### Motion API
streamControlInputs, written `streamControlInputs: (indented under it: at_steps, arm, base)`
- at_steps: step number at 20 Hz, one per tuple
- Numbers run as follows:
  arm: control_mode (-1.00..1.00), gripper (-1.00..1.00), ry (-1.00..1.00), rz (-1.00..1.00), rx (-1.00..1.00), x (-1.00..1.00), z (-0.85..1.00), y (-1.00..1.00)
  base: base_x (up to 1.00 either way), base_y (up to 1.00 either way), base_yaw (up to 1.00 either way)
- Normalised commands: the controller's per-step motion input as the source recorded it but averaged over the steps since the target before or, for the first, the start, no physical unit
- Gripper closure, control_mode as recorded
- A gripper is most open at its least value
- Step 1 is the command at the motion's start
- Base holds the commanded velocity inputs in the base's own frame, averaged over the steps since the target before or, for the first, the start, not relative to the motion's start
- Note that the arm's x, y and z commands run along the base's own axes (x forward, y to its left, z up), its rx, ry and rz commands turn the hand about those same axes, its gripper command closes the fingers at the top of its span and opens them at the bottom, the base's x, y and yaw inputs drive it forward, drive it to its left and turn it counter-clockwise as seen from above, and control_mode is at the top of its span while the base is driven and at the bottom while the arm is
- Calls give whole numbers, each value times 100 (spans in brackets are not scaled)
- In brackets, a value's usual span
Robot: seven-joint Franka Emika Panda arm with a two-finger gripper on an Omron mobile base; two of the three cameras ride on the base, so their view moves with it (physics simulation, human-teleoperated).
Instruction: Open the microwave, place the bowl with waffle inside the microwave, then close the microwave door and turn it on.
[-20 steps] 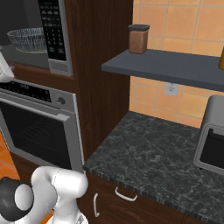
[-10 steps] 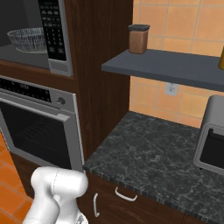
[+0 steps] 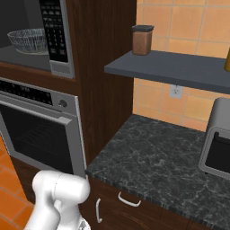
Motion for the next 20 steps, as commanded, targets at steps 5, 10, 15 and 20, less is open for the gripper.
streamControlInputs:
  at_steps: [5, 10, 15, 20]
  arm:
    - [-100, -100, -24, -15, -4, 17, -63, 28]
    - [-100, -100, -19, -14, -7, 7, -28, 70]
    - [-100, -100, -12, -12, -7, 5, -7, 82]
    - [-100, -100, 0, -6, -3, 31, -4, 54]
  base:
    - [0, 0, 0]
    - [0, 0, 0]
    - [0, 0, 0]
    - [0, 0, 0]
